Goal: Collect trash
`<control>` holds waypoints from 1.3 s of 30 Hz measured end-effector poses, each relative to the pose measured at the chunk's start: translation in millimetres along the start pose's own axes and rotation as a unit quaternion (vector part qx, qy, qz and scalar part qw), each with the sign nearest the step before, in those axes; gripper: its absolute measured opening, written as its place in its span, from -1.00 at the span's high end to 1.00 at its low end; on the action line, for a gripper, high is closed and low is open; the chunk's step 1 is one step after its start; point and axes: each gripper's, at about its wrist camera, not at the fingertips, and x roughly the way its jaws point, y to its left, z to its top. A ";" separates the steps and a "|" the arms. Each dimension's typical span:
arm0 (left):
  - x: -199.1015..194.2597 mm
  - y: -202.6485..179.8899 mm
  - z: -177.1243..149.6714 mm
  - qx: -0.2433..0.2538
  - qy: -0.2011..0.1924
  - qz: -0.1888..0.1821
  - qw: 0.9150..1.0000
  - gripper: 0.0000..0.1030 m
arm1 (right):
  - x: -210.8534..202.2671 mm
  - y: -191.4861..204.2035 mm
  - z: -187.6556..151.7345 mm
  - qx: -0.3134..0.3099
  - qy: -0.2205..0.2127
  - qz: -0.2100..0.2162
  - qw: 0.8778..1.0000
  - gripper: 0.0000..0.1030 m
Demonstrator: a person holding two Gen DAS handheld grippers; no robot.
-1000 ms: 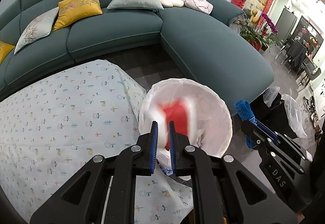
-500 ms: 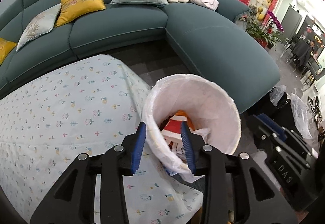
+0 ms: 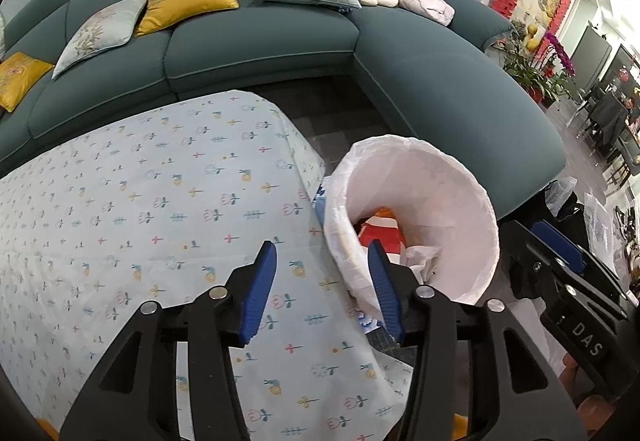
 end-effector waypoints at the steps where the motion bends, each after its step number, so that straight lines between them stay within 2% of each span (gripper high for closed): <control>1: -0.8 2.3 -1.3 0.000 -0.001 0.003 1.000 0.09 | 0.1 2.3 -0.4 -0.001 0.000 0.000 1.000 -0.16; 5: -3.0 11.5 -6.9 -0.006 -0.005 0.012 1.000 -0.03 | 2.0 12.0 -3.0 -0.009 0.006 -0.004 1.000 -0.32; 8: -4.2 16.6 -10.0 -0.010 -0.007 0.019 1.000 -0.20 | 2.8 18.5 -5.4 -0.015 0.010 -0.020 1.000 -0.44; 10: -5.4 20.2 -12.2 -0.010 -0.009 0.023 1.000 -0.21 | 3.9 21.5 -7.5 -0.018 0.014 -0.020 1.000 -0.46; 12: -5.6 22.6 -13.6 -0.007 -0.010 0.026 1.000 -0.23 | 5.1 22.8 -9.9 -0.021 0.017 -0.026 0.999 -0.61; 19: -6.4 31.7 -20.1 -0.011 -0.012 0.036 0.999 -0.33 | 6.7 24.1 -18.2 -0.024 0.019 -0.039 0.999 -0.70; 20: -6.3 32.0 -20.8 -0.011 -0.013 0.038 0.999 -0.44 | 6.3 23.7 -19.5 -0.026 0.018 -0.040 0.999 -0.87; 21: -6.9 32.9 -22.3 -0.013 -0.016 0.042 0.999 -0.50 | 5.6 23.5 -21.3 -0.028 0.015 -0.042 0.999 -0.87; 29: -3.6 34.2 -29.1 -0.014 -0.010 0.045 0.999 -0.51 | 7.1 23.8 -27.9 -0.042 0.012 -0.053 0.998 -0.87; 33: -4.3 32.7 -30.3 -0.014 -0.010 0.049 0.999 -0.63 | 7.2 22.0 -28.4 -0.040 0.015 -0.054 0.998 -0.87; 39: -3.8 30.8 -32.8 -0.015 -0.008 0.050 0.999 -0.66 | 6.8 20.6 -28.5 -0.040 0.015 -0.057 0.997 -0.87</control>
